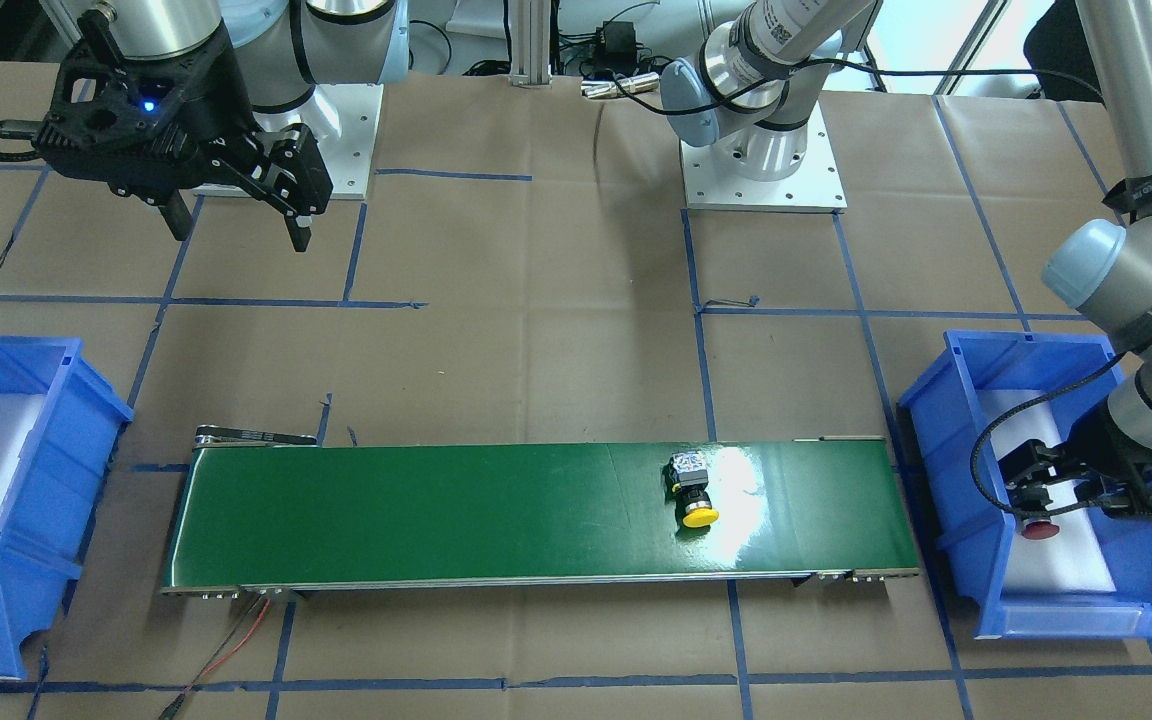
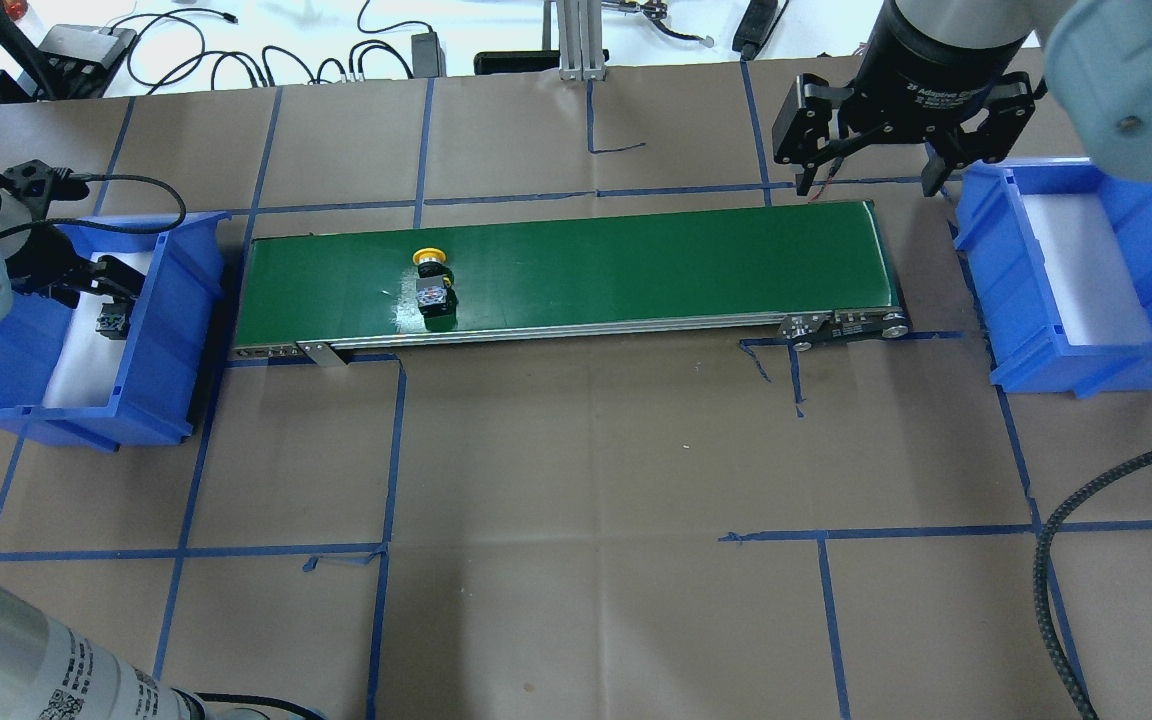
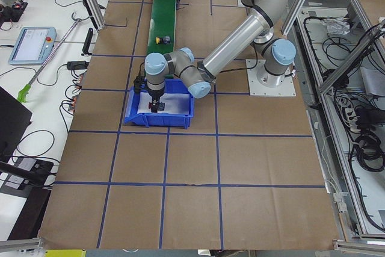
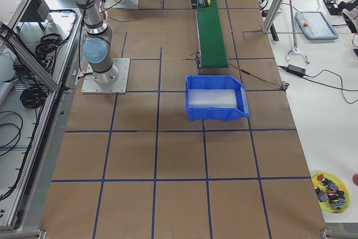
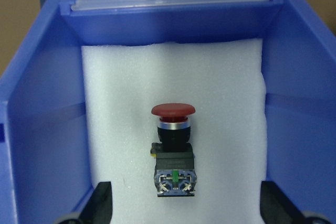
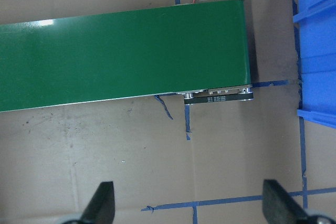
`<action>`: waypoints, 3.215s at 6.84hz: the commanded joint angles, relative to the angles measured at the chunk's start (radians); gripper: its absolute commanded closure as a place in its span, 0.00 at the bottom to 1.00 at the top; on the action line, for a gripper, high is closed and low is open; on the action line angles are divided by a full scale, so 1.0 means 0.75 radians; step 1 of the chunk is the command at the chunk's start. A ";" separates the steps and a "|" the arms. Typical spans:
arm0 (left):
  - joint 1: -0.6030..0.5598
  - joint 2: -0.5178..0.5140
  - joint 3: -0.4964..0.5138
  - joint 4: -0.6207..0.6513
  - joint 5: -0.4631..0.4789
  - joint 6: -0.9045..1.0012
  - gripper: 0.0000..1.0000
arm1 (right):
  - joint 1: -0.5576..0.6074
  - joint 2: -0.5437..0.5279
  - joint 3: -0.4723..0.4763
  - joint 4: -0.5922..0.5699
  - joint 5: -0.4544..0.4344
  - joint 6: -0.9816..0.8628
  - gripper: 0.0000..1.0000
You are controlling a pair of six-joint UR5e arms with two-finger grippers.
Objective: Transport two buttons from left to right
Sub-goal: 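Grasp the red-capped button in the bin with the left gripper, then carry the red button with the left gripper onto the belt's near end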
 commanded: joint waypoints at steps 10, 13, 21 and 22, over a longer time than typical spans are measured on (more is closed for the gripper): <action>-0.004 0.136 0.506 -0.752 0.013 -0.020 0.83 | 0.000 -0.001 0.028 0.001 -0.001 0.008 0.00; -0.063 0.097 0.589 -0.850 0.015 -0.173 0.83 | 0.000 0.001 0.030 0.001 -0.001 0.008 0.00; -0.544 0.144 0.380 -0.706 0.029 -0.902 0.84 | 0.000 0.007 0.018 -0.005 -0.001 -0.005 0.00; -0.548 0.138 0.272 -0.535 0.029 -0.898 0.83 | 0.000 0.009 0.024 -0.005 -0.003 -0.005 0.00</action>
